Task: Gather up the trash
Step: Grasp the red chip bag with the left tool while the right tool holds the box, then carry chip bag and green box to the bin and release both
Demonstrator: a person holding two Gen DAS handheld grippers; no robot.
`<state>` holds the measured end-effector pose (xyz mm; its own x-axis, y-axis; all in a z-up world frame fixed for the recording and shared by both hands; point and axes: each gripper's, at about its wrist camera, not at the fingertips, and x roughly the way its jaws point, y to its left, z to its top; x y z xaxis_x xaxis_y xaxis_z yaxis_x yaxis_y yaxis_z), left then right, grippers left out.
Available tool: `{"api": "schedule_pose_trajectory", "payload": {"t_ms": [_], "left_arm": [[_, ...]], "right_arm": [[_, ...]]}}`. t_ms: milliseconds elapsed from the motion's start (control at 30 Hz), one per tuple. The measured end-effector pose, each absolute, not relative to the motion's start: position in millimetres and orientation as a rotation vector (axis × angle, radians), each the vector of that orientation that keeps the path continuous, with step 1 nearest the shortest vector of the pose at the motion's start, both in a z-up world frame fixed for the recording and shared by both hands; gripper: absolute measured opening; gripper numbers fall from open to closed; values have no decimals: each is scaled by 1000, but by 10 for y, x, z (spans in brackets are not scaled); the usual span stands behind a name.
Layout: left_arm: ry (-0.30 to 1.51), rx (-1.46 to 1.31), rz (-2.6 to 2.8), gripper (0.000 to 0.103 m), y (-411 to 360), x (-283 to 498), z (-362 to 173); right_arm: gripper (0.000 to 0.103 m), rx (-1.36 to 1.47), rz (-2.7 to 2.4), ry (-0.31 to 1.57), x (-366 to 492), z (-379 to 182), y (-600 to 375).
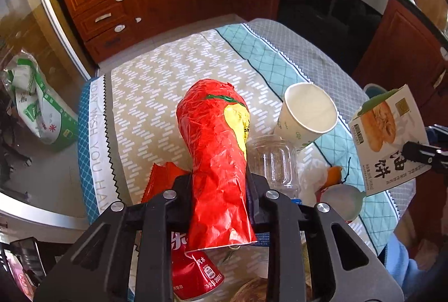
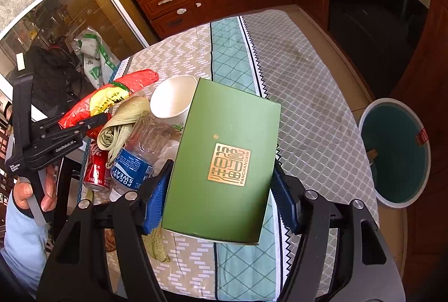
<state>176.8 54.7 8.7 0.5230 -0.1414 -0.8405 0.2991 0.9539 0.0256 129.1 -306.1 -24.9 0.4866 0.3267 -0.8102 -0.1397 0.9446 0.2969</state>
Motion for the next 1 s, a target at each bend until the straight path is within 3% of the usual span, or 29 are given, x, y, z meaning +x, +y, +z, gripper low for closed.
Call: {"api": "schedule_pose_trajectory", "payload": {"t_ms": [400, 1000], "left_arm": [[896, 86, -342, 26, 351, 1450, 676], [1032, 236, -729, 26, -2182, 1451, 220]], "right_arm": [[64, 264, 276, 976, 1248, -155, -3357], [64, 469, -79, 829, 890, -118, -5566]]}}
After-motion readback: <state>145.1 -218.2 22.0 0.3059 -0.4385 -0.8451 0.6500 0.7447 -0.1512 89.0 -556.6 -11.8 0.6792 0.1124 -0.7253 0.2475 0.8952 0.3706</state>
